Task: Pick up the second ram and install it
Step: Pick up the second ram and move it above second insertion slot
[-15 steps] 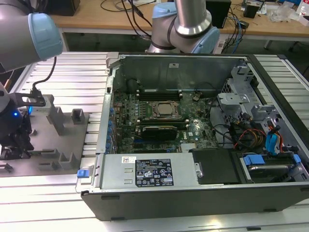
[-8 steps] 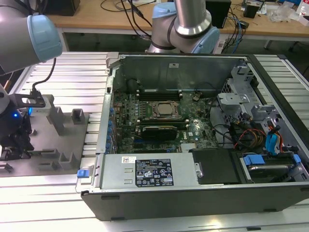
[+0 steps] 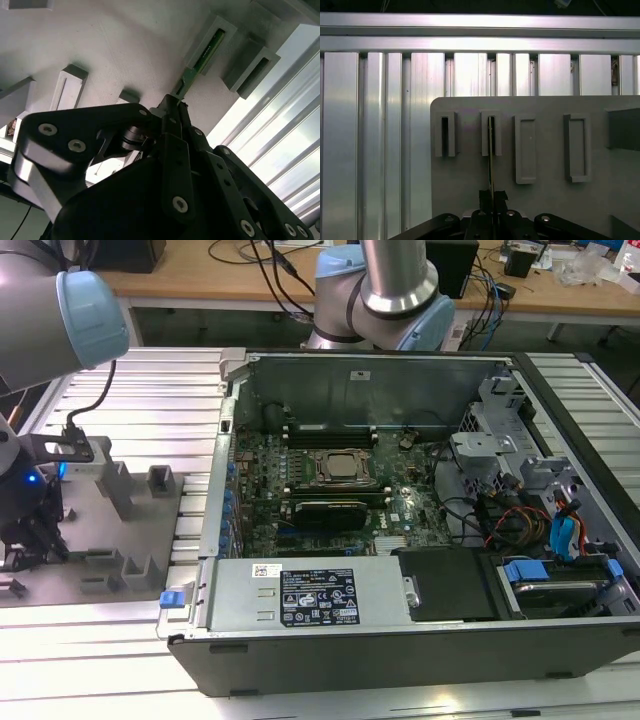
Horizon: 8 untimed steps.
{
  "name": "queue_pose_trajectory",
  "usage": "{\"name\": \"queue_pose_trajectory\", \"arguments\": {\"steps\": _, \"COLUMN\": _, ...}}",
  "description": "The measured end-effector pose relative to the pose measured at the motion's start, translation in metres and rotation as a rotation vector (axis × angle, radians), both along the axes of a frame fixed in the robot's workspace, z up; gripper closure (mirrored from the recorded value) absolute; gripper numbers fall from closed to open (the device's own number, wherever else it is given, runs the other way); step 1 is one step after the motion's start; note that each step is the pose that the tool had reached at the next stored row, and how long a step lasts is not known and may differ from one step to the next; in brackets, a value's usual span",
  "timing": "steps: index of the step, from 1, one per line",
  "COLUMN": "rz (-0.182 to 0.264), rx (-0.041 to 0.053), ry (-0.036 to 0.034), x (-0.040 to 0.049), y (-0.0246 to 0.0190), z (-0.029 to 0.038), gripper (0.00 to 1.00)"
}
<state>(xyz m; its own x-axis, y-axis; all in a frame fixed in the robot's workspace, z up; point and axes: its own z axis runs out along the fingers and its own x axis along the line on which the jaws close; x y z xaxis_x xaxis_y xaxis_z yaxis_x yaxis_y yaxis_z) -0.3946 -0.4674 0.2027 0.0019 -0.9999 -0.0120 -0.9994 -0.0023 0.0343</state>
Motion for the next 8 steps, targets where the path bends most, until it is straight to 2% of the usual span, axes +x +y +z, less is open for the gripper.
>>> {"name": "queue_pose_trajectory", "arguments": {"steps": 8, "rz": 0.0, "rx": 0.0, "ry": 0.0, "x": -0.0002, "y": 0.0, "z": 0.0, "gripper": 0.87}}
